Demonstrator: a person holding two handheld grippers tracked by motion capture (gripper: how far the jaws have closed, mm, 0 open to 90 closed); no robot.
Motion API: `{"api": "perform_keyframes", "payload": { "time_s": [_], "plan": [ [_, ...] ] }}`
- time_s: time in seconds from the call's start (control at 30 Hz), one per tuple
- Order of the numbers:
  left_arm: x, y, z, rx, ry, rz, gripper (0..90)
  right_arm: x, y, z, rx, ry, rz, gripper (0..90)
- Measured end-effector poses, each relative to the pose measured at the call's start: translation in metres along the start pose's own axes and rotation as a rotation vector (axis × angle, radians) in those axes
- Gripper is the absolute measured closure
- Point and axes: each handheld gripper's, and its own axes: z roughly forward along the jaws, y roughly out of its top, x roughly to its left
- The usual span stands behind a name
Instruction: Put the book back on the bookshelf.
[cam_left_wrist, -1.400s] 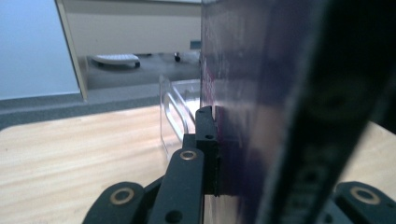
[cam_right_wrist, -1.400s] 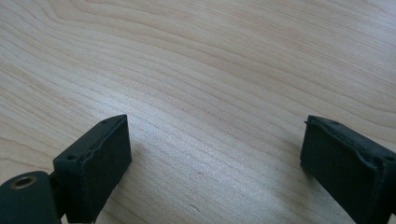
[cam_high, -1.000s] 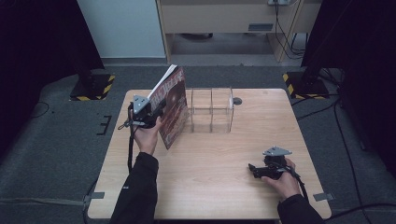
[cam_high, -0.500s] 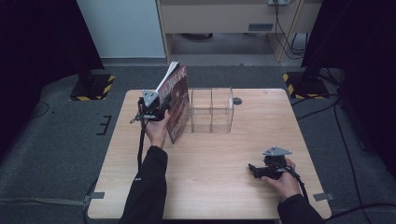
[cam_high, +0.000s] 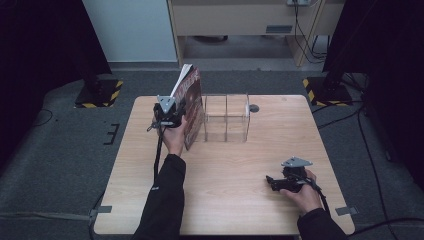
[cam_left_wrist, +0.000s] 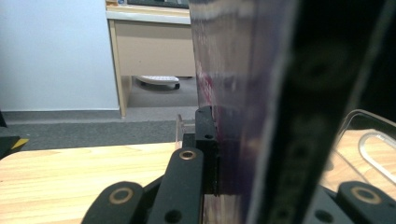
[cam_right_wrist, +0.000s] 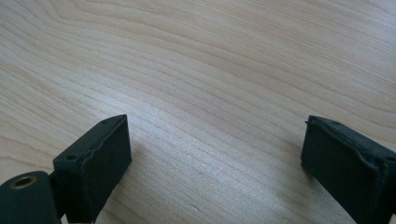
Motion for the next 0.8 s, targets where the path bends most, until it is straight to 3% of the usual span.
{"api": "perform_keyframes", "payload": {
  "time_s": [0.13,0.4,0.53,0.8],
  "plan": [
    [0.003,-0.004,-0.003,0.000,-0.005,0.013,80.4,0.000,0.000,0.000,0.000,0.001,-0.002,8.9],
    [0.008,-0.013,-0.012,0.005,-0.057,0.020,66.1,0.000,0.000,0.000,0.000,0.001,-0.002,8.9],
    [0.009,-0.018,-0.022,0.000,-0.090,0.027,56.8,0.000,0.000,0.000,0.000,0.001,0.000,8.9],
    [0.016,-0.029,-0.051,0.047,-0.149,0.069,45.0,0.000,0.000,0.000,0.000,0.001,-0.002,8.9]
  ]
}}
